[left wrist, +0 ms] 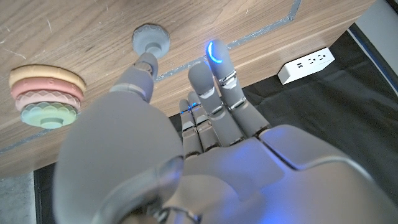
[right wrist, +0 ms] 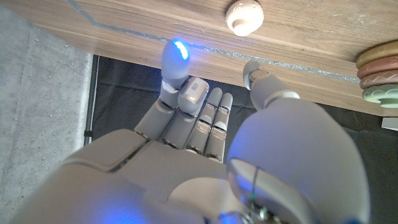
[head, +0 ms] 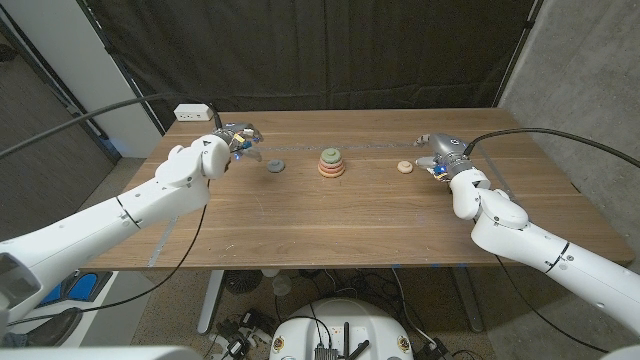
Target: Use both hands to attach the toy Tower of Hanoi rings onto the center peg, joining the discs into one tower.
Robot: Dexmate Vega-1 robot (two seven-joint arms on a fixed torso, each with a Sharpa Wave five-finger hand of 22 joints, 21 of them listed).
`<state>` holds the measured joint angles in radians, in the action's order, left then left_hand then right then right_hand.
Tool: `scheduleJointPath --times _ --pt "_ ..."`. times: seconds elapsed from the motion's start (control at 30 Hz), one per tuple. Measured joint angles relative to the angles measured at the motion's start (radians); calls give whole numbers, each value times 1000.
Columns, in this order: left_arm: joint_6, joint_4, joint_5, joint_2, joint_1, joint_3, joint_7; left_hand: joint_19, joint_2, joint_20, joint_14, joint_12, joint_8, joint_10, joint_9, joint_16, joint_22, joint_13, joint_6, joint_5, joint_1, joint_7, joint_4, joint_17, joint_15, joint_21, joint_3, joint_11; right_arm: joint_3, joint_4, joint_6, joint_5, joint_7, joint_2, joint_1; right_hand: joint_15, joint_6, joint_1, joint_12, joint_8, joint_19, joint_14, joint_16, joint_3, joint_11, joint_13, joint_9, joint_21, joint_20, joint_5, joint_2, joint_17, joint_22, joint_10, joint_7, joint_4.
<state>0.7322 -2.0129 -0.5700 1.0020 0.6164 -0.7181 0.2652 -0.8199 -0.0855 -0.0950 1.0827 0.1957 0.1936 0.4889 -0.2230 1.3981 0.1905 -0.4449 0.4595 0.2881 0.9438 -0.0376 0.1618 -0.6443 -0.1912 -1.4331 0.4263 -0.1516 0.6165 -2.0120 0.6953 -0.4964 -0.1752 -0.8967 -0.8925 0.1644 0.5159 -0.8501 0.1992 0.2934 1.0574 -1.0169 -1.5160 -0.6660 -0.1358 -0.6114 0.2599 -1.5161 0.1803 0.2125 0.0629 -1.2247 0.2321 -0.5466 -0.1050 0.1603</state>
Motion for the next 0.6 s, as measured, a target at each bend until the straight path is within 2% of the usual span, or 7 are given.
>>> scheduleJointPath --times 0.07,0.2,0.3,0.6 --pt "-6 0 -7 0 0 0 16 0 0 0 0 0 0 -2 3 4 0 0 -4 -4 0 2 2 1 0 0 -6 2 2 0 0 0 0 0 1 0 0 0 0 0 0 0 0 0 -4 0 0 0 0 0 0 0 0 -4 0 0" --pt "-24 36 -28 -12 -37 -19 56 0 0 0 0 0 0 -13 5 10 -5 5 -13 -7 0 -1 -2 4 0 0 -10 2 6 -1 -2 1 0 0 5 0 0 0 0 0 0 0 0 0 -5 4 0 0 0 0 0 0 0 -5 0 0" --pt "-36 36 -39 -12 -37 -19 73 0 -4 0 0 0 0 -14 5 10 -5 5 -16 -7 4 1 2 5 0 0 -14 3 9 -1 -2 1 0 0 7 0 0 0 0 0 0 0 0 0 -9 5 0 0 0 0 0 0 0 -9 0 0" --pt "-79 119 -72 -54 -87 -46 118 0 -4 0 0 -7 -2 -70 9 27 -5 11 -74 -11 12 6 1 0 0 0 -24 13 18 -5 1 -1 5 1 10 0 13 0 0 0 0 0 0 0 -11 9 0 0 0 0 0 0 0 -11 -2 0"
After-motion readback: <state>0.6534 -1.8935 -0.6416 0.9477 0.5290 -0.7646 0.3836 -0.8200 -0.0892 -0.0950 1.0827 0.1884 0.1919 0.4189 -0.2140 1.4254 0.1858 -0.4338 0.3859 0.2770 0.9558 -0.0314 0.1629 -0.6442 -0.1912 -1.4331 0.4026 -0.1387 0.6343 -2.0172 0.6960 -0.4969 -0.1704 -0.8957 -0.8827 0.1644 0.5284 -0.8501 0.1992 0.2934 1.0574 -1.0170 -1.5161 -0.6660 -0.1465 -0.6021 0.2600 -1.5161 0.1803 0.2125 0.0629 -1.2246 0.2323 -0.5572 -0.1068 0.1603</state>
